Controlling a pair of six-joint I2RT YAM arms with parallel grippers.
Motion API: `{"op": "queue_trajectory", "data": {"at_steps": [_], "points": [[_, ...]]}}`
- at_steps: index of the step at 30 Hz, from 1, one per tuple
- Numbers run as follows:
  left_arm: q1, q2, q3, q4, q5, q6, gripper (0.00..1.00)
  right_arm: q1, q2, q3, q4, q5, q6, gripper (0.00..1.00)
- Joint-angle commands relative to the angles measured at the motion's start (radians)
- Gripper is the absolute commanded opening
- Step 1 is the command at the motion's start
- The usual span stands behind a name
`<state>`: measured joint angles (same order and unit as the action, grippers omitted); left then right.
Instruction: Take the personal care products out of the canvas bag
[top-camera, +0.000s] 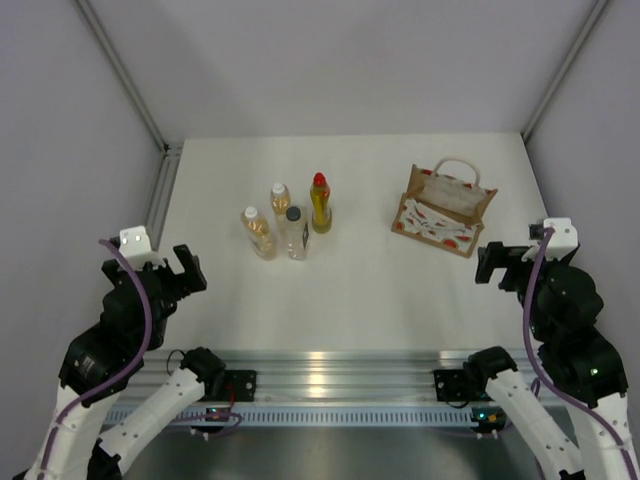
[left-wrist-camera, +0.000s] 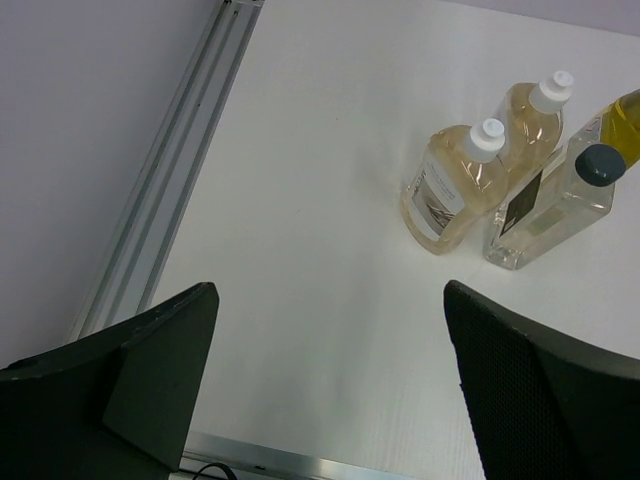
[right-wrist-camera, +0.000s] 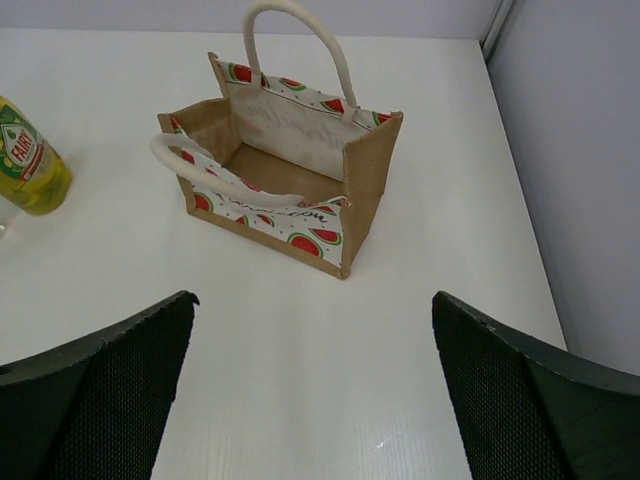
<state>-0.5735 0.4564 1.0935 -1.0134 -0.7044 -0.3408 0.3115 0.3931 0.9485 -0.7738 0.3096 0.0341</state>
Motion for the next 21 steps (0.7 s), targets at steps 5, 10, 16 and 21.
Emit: {"op": "queue_trajectory", "data": {"at_steps": [5, 10, 16, 21], "points": [[-0.008, 0.01, -0.015, 0.048, -0.01, 0.02, 0.98, 0.017, -0.051, -0.001, -0.019, 0.049, 0.012, 0.99], [-0.008, 0.014, -0.021, 0.049, -0.01, 0.014, 0.98, 0.017, -0.042, -0.004, -0.019, 0.048, 0.016, 1.0], [-0.008, 0.004, -0.021, 0.049, -0.021, 0.01, 0.98, 0.018, -0.034, -0.004, -0.019, 0.051, 0.024, 0.99], [-0.008, 0.008, -0.02, 0.049, -0.02, 0.008, 0.98, 0.017, -0.036, -0.005, -0.019, 0.068, 0.036, 1.0]]}}
